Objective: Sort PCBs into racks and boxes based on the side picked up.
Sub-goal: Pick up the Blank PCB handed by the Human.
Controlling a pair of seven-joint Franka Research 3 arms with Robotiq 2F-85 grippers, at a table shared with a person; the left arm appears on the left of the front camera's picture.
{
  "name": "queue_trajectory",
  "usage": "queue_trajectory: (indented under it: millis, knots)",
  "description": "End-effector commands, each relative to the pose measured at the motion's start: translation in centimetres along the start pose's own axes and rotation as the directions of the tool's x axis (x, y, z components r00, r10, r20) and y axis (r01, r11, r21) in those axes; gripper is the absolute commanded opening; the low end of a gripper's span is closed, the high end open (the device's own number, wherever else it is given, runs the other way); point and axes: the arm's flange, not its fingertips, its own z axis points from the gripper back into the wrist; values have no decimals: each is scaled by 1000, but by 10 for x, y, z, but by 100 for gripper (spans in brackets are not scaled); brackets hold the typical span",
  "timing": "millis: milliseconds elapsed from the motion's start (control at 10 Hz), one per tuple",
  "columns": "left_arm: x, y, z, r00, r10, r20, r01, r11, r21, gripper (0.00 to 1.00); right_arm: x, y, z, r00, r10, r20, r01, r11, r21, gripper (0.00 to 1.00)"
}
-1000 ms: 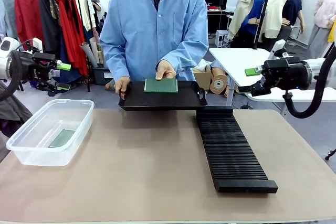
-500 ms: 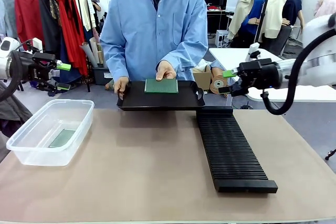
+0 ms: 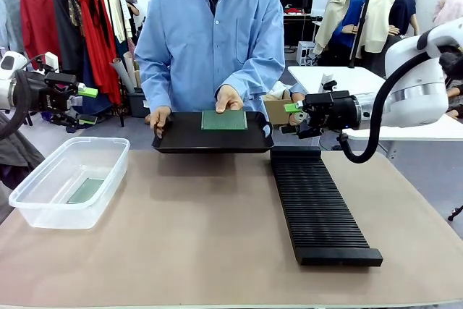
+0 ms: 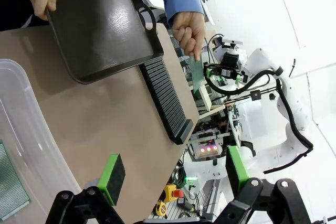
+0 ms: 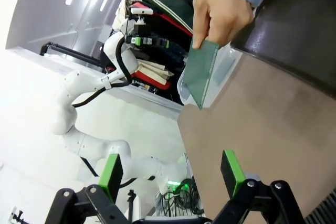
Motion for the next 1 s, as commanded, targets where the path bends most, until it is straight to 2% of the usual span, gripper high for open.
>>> queue_trajectory:
  millis: [0, 500, 900]
  knots:
    - [1, -1, 1, 1000, 5, 1, -5, 1000, 4, 100, 10, -3, -21, 998, 9, 55, -8, 1000, -18, 100]
    - [1, -1, 1, 1000, 5, 1, -5, 1000, 4, 100, 33, -15, -52, 1000, -26, 16, 27, 999, -32, 100]
    - [1, -1, 1, 1000, 5, 1, -5, 1000, 4, 100, 44, -10, -68, 999, -37, 30, 37, 999, -16, 100]
